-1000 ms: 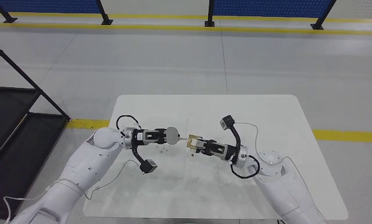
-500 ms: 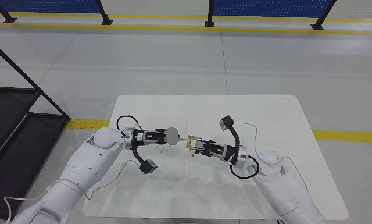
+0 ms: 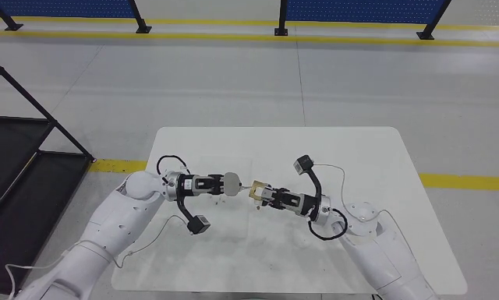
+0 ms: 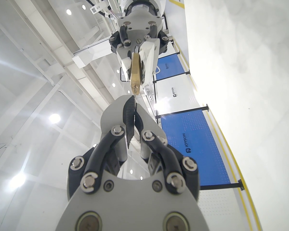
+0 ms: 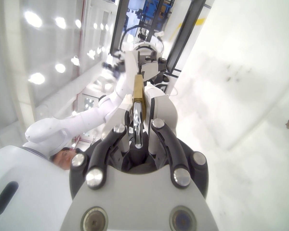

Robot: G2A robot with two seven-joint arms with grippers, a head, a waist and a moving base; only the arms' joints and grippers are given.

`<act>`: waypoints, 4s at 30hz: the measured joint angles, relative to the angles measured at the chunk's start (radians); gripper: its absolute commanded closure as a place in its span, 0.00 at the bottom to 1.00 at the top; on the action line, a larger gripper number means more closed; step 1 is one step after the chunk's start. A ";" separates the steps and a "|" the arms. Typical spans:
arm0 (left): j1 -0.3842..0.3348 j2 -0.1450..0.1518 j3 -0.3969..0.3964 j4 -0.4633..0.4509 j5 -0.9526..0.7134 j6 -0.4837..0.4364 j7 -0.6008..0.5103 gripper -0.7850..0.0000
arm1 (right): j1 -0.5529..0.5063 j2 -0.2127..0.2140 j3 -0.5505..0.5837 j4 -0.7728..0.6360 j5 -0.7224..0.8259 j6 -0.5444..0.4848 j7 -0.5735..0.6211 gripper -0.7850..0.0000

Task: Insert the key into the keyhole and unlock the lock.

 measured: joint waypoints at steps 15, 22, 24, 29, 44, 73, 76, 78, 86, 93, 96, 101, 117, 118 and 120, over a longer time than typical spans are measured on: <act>0.002 0.002 -0.003 -0.012 -0.008 -0.021 0.053 1.00 | 0.017 0.008 0.010 0.004 0.007 0.017 0.086 1.00; 0.003 0.007 -0.007 -0.030 -0.012 -0.051 0.083 1.00 | 0.042 0.012 0.017 0.024 0.045 0.030 0.172 1.00; 0.005 0.009 -0.007 -0.037 -0.014 -0.059 0.091 1.00 | 0.051 0.013 0.018 0.028 0.054 0.034 0.194 1.00; 0.005 0.011 -0.005 -0.042 -0.021 -0.071 0.103 1.00 | 0.066 0.015 0.016 0.035 0.056 0.037 0.225 1.00; -0.007 0.012 0.007 -0.027 -0.025 -0.071 0.104 1.00 | 0.079 0.015 0.001 0.042 0.047 0.026 0.237 1.00; -0.021 0.011 0.034 -0.023 -0.018 -0.065 0.098 1.00 | 0.076 0.017 -0.021 0.033 0.038 0.023 0.213 1.00; -0.020 0.012 0.035 -0.026 -0.015 -0.069 0.102 1.00 | 0.075 0.018 -0.020 0.031 0.036 0.024 0.215 1.00; -0.019 0.013 0.035 -0.028 -0.013 -0.072 0.105 1.00 | 0.077 0.020 -0.020 0.031 0.034 0.027 0.226 1.00; -0.019 0.018 0.037 -0.042 0.001 -0.084 0.117 1.00 | 0.104 0.023 -0.028 0.037 0.042 0.053 0.306 1.00; -0.019 0.022 0.043 -0.051 0.006 -0.095 0.127 1.00 | 0.124 0.024 -0.037 0.035 0.041 0.070 0.346 1.00; -0.021 0.024 0.047 -0.055 0.007 -0.097 0.130 1.00 | 0.130 0.025 -0.042 0.035 0.041 0.076 0.357 1.00; -0.024 0.026 0.051 -0.055 0.007 -0.099 0.131 1.00 | 0.137 0.025 -0.049 0.038 0.040 0.082 0.369 1.00; -0.039 0.026 0.076 -0.051 0.007 -0.087 0.119 1.00 | 0.141 0.023 -0.067 0.044 0.045 0.084 0.328 1.00; -0.040 0.026 0.077 -0.050 0.006 -0.086 0.118 1.00 | 0.140 0.023 -0.067 0.045 0.046 0.081 0.320 1.00; -0.042 0.026 0.079 -0.047 0.003 -0.084 0.116 1.00 | 0.138 0.022 -0.068 0.046 0.046 0.074 0.302 1.00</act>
